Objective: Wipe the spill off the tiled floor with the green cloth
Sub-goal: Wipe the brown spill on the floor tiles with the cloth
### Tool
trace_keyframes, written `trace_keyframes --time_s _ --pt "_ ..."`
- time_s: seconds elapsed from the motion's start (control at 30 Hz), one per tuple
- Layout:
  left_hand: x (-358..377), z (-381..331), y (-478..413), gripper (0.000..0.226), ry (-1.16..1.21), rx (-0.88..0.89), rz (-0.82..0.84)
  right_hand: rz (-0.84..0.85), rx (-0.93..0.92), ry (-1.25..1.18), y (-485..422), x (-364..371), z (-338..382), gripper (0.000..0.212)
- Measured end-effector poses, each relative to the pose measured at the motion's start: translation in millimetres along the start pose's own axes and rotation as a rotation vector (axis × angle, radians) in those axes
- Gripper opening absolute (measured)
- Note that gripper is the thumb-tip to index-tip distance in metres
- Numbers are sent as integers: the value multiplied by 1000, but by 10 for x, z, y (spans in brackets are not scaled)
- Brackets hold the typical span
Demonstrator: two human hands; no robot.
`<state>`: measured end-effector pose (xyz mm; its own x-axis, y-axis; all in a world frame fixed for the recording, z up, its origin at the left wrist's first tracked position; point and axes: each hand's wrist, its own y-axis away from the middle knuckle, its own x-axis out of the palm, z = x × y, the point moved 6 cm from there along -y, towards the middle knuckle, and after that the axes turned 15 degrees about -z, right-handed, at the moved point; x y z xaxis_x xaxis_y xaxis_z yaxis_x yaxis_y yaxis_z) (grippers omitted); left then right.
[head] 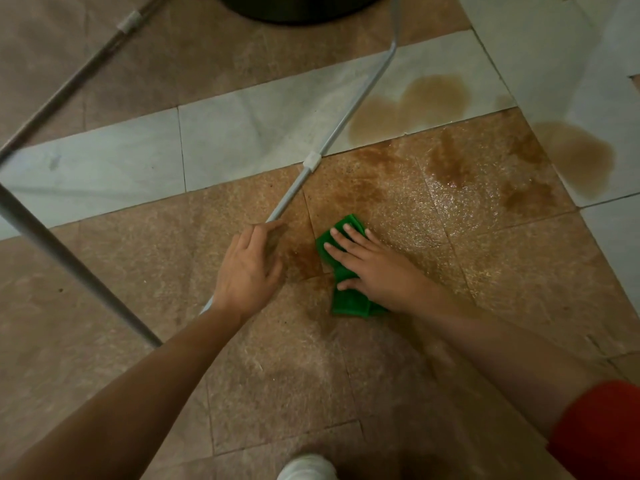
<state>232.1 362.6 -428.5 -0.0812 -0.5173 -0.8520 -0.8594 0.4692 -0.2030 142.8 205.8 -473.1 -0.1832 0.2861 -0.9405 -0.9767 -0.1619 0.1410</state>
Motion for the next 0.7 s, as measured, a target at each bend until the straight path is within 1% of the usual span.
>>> trace_keyframes --time_s 0.13,0.2,0.3,0.4,0.53,0.6,0.63,0.7 --pt "42 -54 -27 48 9 -1 0 -108 170 -64 -210 -13 119 70" --pt "49 -99 -55 48 22 3 -8 -138 227 -84 -220 33 229 68" --pt "60 -139 -83 47 35 10 -10 -146 181 -103 -152 96 313 66" --pt "53 -100 -80 49 46 13 -14 -160 145 -112 -138 85 233 67" --pt "13 -1 -62 50 41 -8 -30 -220 299 -142 -353 -23 71 67" --pt "5 12 -56 50 29 -6 -35 -222 326 -128 -453 -33 75 67" --pt "5 15 -56 50 25 -9 -36 -216 304 -125 -480 -29 103 66" --pt "14 13 -67 50 23 -7 -31 -188 187 -138 -483 -16 168 63"
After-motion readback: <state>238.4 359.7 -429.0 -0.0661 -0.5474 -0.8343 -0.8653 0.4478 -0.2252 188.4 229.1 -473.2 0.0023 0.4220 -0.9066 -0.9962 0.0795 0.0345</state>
